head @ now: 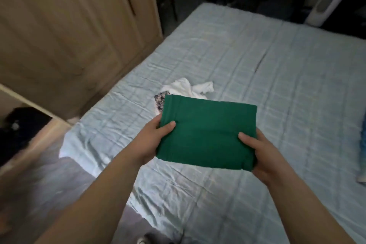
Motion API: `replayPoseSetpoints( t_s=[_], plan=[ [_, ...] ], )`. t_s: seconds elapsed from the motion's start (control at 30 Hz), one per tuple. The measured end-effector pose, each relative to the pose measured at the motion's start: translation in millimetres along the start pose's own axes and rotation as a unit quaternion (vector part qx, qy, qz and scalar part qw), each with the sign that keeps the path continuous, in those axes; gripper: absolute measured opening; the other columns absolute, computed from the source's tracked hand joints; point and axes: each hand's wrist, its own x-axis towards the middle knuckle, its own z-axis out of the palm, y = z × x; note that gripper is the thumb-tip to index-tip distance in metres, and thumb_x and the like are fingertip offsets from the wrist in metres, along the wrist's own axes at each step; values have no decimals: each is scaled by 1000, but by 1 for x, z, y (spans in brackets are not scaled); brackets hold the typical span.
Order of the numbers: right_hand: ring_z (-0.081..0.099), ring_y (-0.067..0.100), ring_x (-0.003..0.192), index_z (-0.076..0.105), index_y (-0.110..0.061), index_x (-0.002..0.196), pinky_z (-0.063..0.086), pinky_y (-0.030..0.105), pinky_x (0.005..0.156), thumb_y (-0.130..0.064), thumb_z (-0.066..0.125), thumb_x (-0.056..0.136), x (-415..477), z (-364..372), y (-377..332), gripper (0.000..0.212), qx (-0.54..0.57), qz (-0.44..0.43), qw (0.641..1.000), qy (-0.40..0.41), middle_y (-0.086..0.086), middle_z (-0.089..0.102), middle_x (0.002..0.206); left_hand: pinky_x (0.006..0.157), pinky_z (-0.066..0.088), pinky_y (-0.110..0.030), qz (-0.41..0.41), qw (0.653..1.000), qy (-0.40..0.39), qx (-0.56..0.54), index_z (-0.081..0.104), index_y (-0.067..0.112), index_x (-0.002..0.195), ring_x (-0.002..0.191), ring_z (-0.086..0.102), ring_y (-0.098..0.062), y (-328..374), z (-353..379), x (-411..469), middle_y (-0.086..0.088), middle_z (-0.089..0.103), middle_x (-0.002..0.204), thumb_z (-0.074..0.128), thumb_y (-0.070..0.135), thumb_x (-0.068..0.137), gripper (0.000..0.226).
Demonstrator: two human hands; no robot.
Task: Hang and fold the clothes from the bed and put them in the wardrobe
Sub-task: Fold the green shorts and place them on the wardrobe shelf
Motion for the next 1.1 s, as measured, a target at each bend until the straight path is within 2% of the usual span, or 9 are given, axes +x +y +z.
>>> replayPoseSetpoints(
  t_s=[0.1,0.17,0.3,0.53,0.67,0.77,0.9,1.1],
  plan=[
    [68,32,109,54,-19,132,58,52,83,-10,62,90,-9,81,-6,44,-37,-31,997,-54,8,69,124,103,48,-51,55,996,75,-16,58,17,134,119,64,-31,32,-52,-62,-9,66,131,65,23,96,39],
    [69,30,109,56,-16,131,59,48,83,-6,60,91,-12,145,-1,42,-49,-43,993,-102,8,70,122,103,48,-50,96,986,131,-43,58,14,134,119,64,-33,47,-98,-105,-11,67,129,64,17,96,38],
    [71,27,104,62,-11,124,61,38,75,-2,54,94,-26,285,30,32,-74,-13,975,-211,10,72,117,100,51,-45,153,959,226,-73,57,12,134,118,65,-31,66,-200,-208,-10,68,128,57,11,98,36],
    [68,31,109,61,-10,127,60,41,80,-6,55,92,-73,535,134,36,-95,32,928,-360,14,69,122,105,46,-54,224,889,371,-146,61,16,129,119,64,-32,63,-376,-397,-10,68,128,57,12,98,31],
    [70,32,105,62,-8,124,60,47,80,-4,57,87,-104,654,187,38,-109,42,903,-413,16,70,118,96,53,-47,266,835,451,-170,64,19,122,110,69,-28,63,-452,-475,-9,71,123,55,8,98,28],
    [70,33,105,65,-13,119,58,51,84,-4,58,86,-114,720,213,35,-125,42,885,-447,16,71,117,100,49,-49,277,811,485,-174,64,21,125,114,67,-29,60,-499,-512,-8,71,123,56,9,97,31],
    [71,29,101,67,-15,114,60,43,76,-2,54,93,-102,784,241,28,-149,46,876,-456,13,72,115,100,49,-48,280,795,510,-173,64,17,125,115,66,-31,61,-556,-531,-9,70,123,58,9,95,32],
    [69,28,109,62,-14,124,53,45,93,-4,56,95,-43,862,270,32,-182,25,871,-456,10,71,119,103,49,-51,249,771,562,-166,68,17,117,112,68,-30,79,-637,-500,-7,73,117,58,10,97,23]
  ],
)
